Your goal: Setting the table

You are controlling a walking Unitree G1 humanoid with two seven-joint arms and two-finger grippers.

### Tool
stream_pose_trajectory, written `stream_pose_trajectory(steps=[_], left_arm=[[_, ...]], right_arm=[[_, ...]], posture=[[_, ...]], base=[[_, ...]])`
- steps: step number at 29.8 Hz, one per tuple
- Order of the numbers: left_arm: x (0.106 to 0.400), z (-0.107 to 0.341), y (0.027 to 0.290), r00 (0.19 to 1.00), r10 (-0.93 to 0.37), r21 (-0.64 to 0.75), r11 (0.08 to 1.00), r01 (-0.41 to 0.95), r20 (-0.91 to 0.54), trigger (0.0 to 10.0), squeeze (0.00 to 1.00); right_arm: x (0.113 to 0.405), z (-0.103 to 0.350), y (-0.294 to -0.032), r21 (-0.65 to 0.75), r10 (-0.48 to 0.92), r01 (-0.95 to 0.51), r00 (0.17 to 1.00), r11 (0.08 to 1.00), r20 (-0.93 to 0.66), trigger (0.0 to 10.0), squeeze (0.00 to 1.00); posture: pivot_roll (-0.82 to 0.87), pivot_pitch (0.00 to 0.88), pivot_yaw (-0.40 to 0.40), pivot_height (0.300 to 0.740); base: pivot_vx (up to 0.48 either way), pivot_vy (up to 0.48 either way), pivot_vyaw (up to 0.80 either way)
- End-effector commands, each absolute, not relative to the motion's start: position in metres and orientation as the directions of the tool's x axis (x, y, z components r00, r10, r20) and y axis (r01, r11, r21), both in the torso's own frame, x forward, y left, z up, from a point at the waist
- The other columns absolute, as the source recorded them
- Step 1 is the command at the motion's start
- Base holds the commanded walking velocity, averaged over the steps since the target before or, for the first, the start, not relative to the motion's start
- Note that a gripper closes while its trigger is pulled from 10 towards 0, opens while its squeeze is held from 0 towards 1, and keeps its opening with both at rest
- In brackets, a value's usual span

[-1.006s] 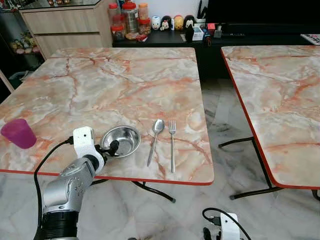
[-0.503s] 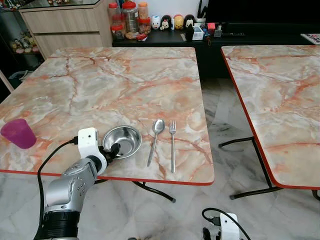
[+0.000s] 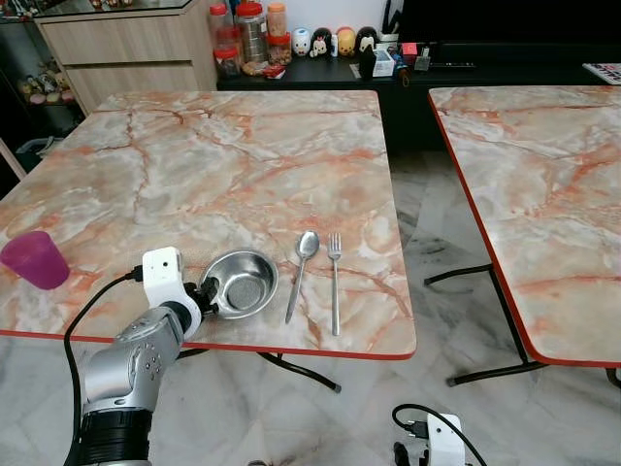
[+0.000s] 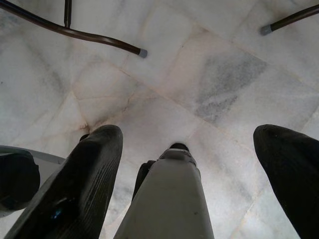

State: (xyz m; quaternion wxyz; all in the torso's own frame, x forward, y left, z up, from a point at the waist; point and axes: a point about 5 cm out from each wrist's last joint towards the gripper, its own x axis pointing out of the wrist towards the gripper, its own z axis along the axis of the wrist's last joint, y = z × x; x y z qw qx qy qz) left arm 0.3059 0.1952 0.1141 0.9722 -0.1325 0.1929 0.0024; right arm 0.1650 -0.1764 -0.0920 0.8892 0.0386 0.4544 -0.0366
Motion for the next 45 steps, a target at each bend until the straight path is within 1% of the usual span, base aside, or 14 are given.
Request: stream_pose_trajectory(steps=[1,9,14,16,21,24,28,29,30,33,37,38,42,45], left_arm=[[0.307,0.118,0.198,0.932,-0.022,-0.25,0.965,-0.075,-0.362,0.0,0.0],[0.307,0.119,0.195,0.94,-0.018,-0.291,0.953,-0.088,-0.342,0.0,0.0],[0.31,0.127,0.202,0.962,0.064,-0.319,0.936,-0.15,-0.266,0.0,0.0],[0.312,0.135,0.2,0.979,0.069,-0.351,0.926,-0.135,-0.194,0.0,0.0],[0.313,0.141,0.196,0.988,0.073,-0.423,0.898,-0.125,-0.136,0.0,0.0],[0.314,0.145,0.194,0.992,0.1,-0.482,0.867,-0.127,-0.082,0.0,0.0],[0.314,0.144,0.192,0.99,0.12,-0.459,0.877,-0.14,-0.072,0.1,0.0],[0.314,0.142,0.191,0.988,0.132,-0.439,0.885,-0.156,-0.086,7.5,0.0],[0.315,0.141,0.19,0.988,0.132,-0.435,0.887,-0.156,-0.084,10.0,0.0],[0.315,0.143,0.189,0.989,0.14,-0.448,0.882,-0.15,-0.055,10.0,0.0],[0.319,0.157,0.186,0.983,0.177,-0.448,0.883,-0.137,0.048,10.0,0.0],[0.32,0.16,0.186,0.98,0.188,-0.43,0.892,-0.141,0.068,10.0,0.0],[0.321,0.161,0.185,0.977,0.2,-0.416,0.896,-0.154,0.071,10.0,0.0],[0.322,0.162,0.184,0.975,0.208,-0.396,0.904,-0.161,0.08,10.0,0.0]], right_arm=[[0.165,-0.093,-0.175,0.038,-0.029,0.103,0.576,0.994,-0.817,10.0,0.0],[0.165,-0.092,-0.175,0.038,-0.028,0.102,0.577,0.994,-0.816,10.0,0.0],[0.166,-0.092,-0.175,0.038,-0.027,0.1,0.579,0.994,-0.815,10.0,0.0],[0.166,-0.092,-0.176,0.037,-0.027,0.099,0.58,0.994,-0.814,10.0,0.0],[0.167,-0.091,-0.177,0.035,-0.028,0.097,0.581,0.995,-0.814,10.0,0.0],[0.168,-0.091,-0.178,0.031,-0.029,0.092,0.582,0.995,-0.813,10.0,0.0],[0.167,-0.091,-0.179,0.028,-0.029,0.089,0.582,0.996,-0.813,10.0,0.0],[0.167,-0.091,-0.18,0.027,-0.03,0.088,0.581,0.996,-0.813,10.0,0.0],[0.167,-0.091,-0.18,0.026,-0.03,0.087,0.581,0.996,-0.813,10.0,0.0],[0.167,-0.091,-0.181,0.026,-0.03,0.087,0.581,0.996,-0.813,10.0,0.0],[0.172,-0.088,-0.183,0.027,-0.038,0.1,0.598,0.995,-0.801,10.0,0.0],[0.173,-0.088,-0.184,0.027,-0.041,0.103,0.6,0.994,-0.799,10.0,0.0],[0.174,-0.088,-0.184,0.025,-0.042,0.103,0.6,0.994,-0.799,10.0,0.0],[0.174,-0.087,-0.185,0.023,-0.047,0.109,0.601,0.994,-0.798,10.0,0.0]], posture=[[0.06,0.044,0.038,0.707],[0.06,0.042,0.037,0.707],[0.06,0.026,0.037,0.707],[0.06,0.021,0.037,0.707],[0.05,0.005,0.032,0.707],[0.05,0.0,0.03,0.707],[0.05,0.0,0.026,0.707],[0.05,0.0,0.024,0.707],[0.05,0.0,0.023,0.707],[0.05,0.0,0.021,0.707],[0.04,0.0,0.012,0.707],[0.04,0.0,0.012,0.707],[0.04,0.002,0.013,0.707],[0.04,0.008,0.014,0.707]], base=[[0.0,0.0,0.0],[0.0,0.0,0.0],[0.0,0.0,0.0],[0.0,0.0,0.0],[0.0,0.0,0.0],[0.0,0.0,0.0],[0.0,0.0,0.0],[0.0,0.0,0.0],[0.0,0.0,0.0],[0.0,0.0,0.0],[0.0,0.0,0.0],[0.0,0.0,0.0],[0.0,0.0,0.0],[0.0,-0.326,0.0]])
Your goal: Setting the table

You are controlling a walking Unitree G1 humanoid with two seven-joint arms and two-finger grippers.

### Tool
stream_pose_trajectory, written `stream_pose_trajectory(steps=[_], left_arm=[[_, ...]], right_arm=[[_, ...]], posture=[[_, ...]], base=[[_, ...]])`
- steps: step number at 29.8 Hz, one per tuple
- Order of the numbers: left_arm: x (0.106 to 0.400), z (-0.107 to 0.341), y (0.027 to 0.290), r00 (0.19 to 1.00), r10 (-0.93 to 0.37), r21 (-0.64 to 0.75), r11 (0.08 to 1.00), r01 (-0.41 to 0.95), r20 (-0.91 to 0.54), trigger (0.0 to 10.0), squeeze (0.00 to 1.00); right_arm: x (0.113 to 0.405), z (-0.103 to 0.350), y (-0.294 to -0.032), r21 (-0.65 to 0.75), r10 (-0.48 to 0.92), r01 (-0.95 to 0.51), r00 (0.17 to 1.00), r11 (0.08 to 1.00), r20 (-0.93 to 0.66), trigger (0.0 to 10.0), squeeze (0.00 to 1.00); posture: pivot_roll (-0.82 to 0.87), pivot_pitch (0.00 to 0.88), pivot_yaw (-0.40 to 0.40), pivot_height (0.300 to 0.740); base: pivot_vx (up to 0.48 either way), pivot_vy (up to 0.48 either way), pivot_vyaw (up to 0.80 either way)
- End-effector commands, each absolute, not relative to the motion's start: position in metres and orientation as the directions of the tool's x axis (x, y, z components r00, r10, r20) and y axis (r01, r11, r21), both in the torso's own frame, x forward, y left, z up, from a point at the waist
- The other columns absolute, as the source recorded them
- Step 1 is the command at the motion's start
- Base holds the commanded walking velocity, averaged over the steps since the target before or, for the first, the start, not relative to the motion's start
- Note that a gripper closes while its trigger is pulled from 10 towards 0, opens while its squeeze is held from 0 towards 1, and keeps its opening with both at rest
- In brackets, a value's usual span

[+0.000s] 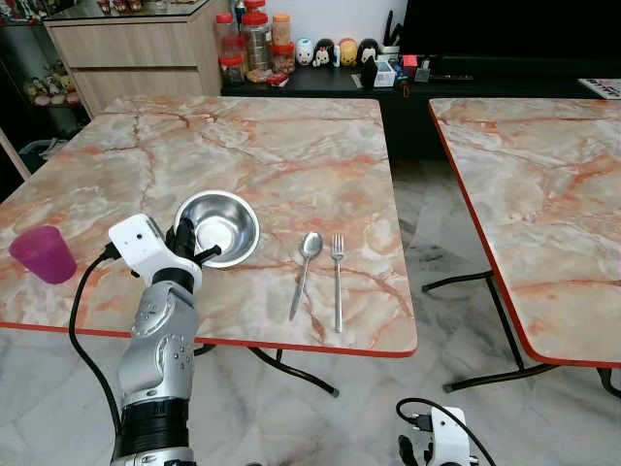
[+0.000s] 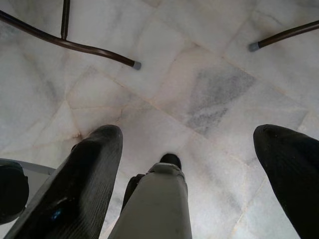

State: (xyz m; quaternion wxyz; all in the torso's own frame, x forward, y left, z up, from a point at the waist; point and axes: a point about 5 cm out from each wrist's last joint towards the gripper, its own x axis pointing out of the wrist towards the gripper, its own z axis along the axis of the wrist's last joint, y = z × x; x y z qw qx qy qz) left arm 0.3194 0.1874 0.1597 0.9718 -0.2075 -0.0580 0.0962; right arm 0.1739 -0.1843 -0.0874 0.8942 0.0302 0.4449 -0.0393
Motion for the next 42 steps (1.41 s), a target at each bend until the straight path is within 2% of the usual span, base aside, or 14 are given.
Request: stream_pose_trajectory(steps=[1,19,42], left_arm=[[0.3219,0.1617,0.1844,0.975,0.209,-0.397,0.904,-0.161,0.081,10.0,0.0],[0.3204,0.1598,0.1923,0.965,0.248,-0.387,0.9,-0.198,0.084,10.0,0.0],[0.321,0.1612,0.1874,0.969,0.228,-0.392,0.903,-0.175,0.093,10.0,0.0]], right_arm=[[0.1737,-0.0874,-0.185,0.023,-0.047,0.109,0.601,0.994,-0.798,10.0,0.0],[0.1707,-0.0886,-0.184,0.033,-0.045,0.118,0.599,0.992,-0.799,10.0,0.0],[0.1702,-0.0886,-0.1852,0.032,-0.047,0.121,0.601,0.992,-0.798,10.0,0.0]], posture=[[0.04,0.008,0.014,0.707],[0.04,0.026,0.02,0.707],[0.03,0.033,0.019,0.707]], base=[[0.0,-0.326,0.0],[0.0,-0.471,-0.09],[0.0,-0.475,0.0]])
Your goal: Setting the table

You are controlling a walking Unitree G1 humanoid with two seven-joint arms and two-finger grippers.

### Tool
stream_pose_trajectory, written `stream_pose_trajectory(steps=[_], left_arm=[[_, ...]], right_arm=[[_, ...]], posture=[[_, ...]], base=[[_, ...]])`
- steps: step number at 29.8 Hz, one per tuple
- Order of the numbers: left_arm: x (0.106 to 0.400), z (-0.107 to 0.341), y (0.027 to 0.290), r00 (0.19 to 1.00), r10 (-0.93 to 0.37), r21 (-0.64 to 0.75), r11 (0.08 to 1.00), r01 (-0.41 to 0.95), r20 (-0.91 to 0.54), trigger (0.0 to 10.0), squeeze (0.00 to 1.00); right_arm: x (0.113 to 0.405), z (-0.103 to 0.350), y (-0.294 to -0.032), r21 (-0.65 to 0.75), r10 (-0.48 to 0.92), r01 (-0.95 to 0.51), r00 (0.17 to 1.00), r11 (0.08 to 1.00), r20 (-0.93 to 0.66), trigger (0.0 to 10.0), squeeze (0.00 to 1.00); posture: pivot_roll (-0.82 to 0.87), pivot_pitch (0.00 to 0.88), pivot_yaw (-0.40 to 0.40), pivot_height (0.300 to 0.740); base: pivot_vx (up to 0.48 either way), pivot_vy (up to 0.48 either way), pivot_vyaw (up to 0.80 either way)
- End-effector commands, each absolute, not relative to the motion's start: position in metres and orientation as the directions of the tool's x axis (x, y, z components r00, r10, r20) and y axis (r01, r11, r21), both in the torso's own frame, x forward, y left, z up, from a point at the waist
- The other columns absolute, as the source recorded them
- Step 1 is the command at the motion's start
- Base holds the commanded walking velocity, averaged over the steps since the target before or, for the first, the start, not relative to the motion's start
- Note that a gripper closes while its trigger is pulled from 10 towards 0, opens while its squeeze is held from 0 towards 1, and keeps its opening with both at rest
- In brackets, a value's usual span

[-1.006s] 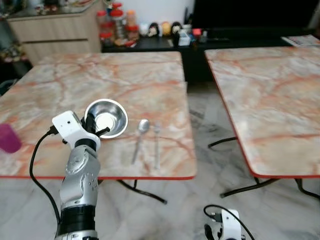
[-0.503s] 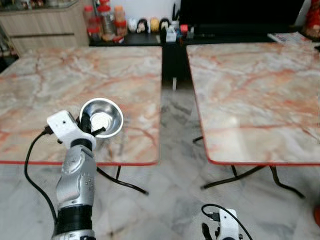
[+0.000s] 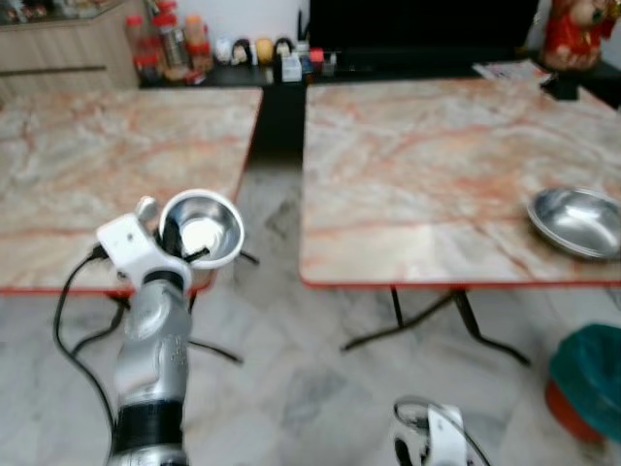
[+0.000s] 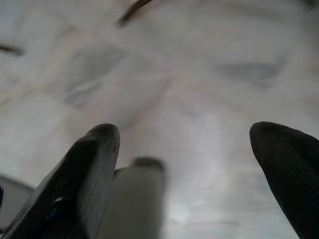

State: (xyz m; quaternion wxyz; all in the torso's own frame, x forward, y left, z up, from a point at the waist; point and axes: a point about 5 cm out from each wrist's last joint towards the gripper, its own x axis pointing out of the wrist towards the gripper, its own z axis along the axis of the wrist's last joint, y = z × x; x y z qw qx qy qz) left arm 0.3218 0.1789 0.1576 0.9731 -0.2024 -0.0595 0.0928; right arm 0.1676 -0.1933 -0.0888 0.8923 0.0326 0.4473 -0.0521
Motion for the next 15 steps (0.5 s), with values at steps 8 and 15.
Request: stream_pose_trajectory(steps=[8,15], left_arm=[[0.32,0.159,0.182,0.975,0.204,-0.391,0.907,-0.155,0.088,10.0,0.0],[0.319,0.158,0.175,0.981,0.173,-0.376,0.918,-0.127,0.09,10.0,0.0]], right_arm=[[0.17,-0.088,-0.186,0.032,-0.048,0.12,0.604,0.992,-0.796,10.0,0.0],[0.169,-0.089,-0.186,0.03,-0.045,0.114,0.602,0.993,-0.797,10.0,0.0]], posture=[[0.03,0.032,0.017,0.707],[0.03,0.032,0.017,0.707]], base=[[0.0,-0.469,0.0],[0.0,-0.467,0.0]])
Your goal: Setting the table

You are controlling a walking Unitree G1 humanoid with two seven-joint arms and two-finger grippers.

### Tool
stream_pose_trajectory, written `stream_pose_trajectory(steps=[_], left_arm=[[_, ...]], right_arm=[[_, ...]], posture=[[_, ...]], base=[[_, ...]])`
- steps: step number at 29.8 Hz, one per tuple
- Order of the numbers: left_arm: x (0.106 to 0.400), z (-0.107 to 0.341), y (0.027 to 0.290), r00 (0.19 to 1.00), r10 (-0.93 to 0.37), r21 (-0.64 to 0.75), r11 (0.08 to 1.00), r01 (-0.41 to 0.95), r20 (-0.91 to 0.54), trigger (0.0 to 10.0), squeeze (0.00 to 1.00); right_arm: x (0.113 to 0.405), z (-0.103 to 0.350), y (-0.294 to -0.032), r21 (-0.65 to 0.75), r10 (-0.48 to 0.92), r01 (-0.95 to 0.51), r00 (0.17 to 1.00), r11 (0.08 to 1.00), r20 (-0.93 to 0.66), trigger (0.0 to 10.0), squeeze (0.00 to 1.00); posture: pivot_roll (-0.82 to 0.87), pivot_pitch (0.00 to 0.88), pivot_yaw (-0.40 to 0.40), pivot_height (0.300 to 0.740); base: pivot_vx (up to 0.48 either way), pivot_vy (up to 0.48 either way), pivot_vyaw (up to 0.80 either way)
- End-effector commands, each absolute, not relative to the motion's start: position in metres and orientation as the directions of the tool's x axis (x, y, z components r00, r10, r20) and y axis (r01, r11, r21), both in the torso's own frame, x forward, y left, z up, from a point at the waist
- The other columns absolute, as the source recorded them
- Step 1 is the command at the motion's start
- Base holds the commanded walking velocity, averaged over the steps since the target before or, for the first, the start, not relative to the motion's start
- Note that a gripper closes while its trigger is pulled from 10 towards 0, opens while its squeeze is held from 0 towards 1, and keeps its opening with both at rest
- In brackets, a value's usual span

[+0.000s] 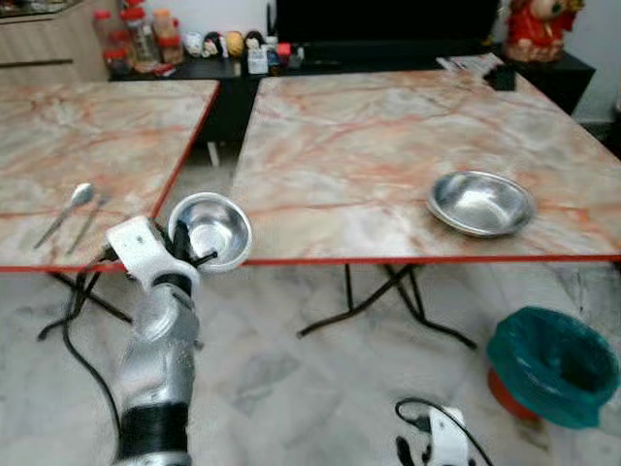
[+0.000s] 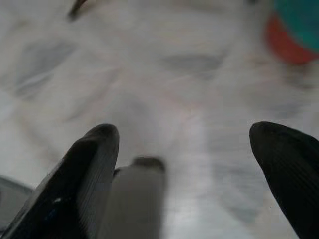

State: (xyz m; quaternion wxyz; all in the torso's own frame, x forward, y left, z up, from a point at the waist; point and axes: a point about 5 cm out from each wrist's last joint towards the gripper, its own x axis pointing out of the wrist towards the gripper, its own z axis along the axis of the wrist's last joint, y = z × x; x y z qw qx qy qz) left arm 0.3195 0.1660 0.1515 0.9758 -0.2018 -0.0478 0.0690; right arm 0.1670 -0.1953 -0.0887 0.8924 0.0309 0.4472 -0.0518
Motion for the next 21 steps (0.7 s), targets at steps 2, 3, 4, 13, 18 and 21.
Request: stream_pose_trajectory(steps=[2,3,4,13,18,21], left_arm=[[0.319,0.158,0.174,0.982,0.167,-0.377,0.918,-0.121,0.091,10.0,0.0],[0.319,0.158,0.172,0.983,0.158,-0.374,0.92,-0.113,0.091,10.0,0.0],[0.319,0.158,0.172,0.984,0.154,-0.373,0.921,-0.11,0.091,10.0,0.0],[0.317,0.152,0.148,0.997,0.006,-0.341,0.94,0.021,0.078,10.0,0.0],[0.314,0.151,0.146,0.997,-0.005,-0.344,0.938,0.034,0.083,10.0,0.0],[0.312,0.151,0.143,0.995,-0.046,-0.314,0.947,0.072,0.089,10.0,0.0]], right_arm=[[0.169,-0.089,-0.186,0.031,-0.045,0.114,0.602,0.993,-0.798,10.0,0.0],[0.169,-0.089,-0.186,0.031,-0.045,0.115,0.601,0.993,-0.798,10.0,0.0],[0.169,-0.089,-0.186,0.031,-0.045,0.115,0.601,0.993,-0.798,10.0,0.0],[0.168,-0.09,-0.185,0.031,-0.047,0.12,0.599,0.992,-0.8,10.0,0.0],[0.168,-0.09,-0.184,0.033,-0.045,0.119,0.598,0.992,-0.8,10.0,0.0],[0.168,-0.09,-0.183,0.034,-0.046,0.121,0.6,0.992,-0.799,10.0,0.0]], posture=[[0.03,0.034,0.017,0.707],[0.03,0.035,0.017,0.707],[0.03,0.037,0.018,0.707],[0.03,0.043,0.02,0.707],[0.03,0.046,0.022,0.707],[0.03,0.046,0.022,0.707]], base=[[0.0,-0.465,0.0],[0.0,-0.461,0.0],[0.0,-0.461,0.0],[0.0,-0.34,0.0],[0.0,0.0,0.0],[0.0,0.0,0.0]])
